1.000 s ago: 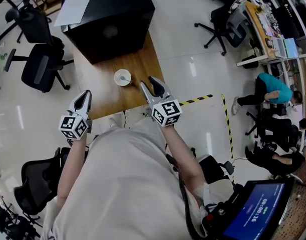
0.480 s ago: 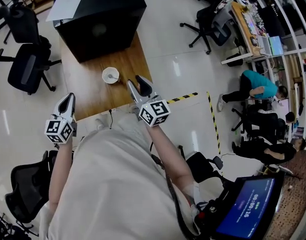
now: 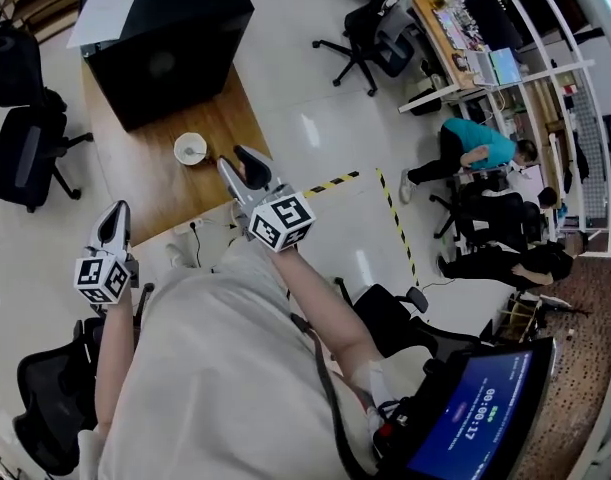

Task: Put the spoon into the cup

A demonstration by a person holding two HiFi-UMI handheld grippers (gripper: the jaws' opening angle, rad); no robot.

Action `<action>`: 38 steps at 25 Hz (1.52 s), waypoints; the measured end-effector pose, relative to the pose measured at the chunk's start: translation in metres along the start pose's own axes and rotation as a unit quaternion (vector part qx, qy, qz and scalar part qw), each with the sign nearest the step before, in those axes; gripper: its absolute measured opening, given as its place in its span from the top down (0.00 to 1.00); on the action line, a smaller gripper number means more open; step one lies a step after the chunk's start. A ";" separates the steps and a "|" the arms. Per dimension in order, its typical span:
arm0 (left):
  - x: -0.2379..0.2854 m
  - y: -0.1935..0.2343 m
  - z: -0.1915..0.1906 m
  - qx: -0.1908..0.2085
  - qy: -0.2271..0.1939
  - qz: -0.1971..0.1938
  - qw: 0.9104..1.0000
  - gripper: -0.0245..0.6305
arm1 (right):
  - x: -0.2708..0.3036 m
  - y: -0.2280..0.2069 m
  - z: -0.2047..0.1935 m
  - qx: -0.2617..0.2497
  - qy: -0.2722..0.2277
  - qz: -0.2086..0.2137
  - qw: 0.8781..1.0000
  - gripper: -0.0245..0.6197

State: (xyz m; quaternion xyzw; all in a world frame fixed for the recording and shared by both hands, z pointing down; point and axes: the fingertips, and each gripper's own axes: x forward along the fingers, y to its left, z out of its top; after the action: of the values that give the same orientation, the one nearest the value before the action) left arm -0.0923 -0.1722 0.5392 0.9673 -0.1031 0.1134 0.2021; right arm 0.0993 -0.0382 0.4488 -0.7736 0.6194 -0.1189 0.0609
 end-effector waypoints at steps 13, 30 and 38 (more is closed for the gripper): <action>-0.013 -0.053 -0.041 0.028 0.012 0.059 0.998 0.96 | -0.075 -0.034 -0.013 -0.015 0.021 0.015 1.000 0.74; -0.040 -0.194 -0.087 0.027 -0.004 0.175 0.984 0.96 | -0.210 -0.125 -0.060 0.040 0.078 0.081 0.993 0.74; -0.085 -0.228 -0.107 0.013 0.000 0.233 0.972 0.96 | -0.227 -0.137 -0.080 0.060 0.103 0.118 0.986 0.75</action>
State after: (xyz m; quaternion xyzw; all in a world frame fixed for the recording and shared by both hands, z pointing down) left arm -0.1365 0.0902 0.5290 0.9190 -0.3244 0.1590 0.1576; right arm 0.1613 0.2177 0.5342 -0.6733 0.7013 -0.2272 0.0566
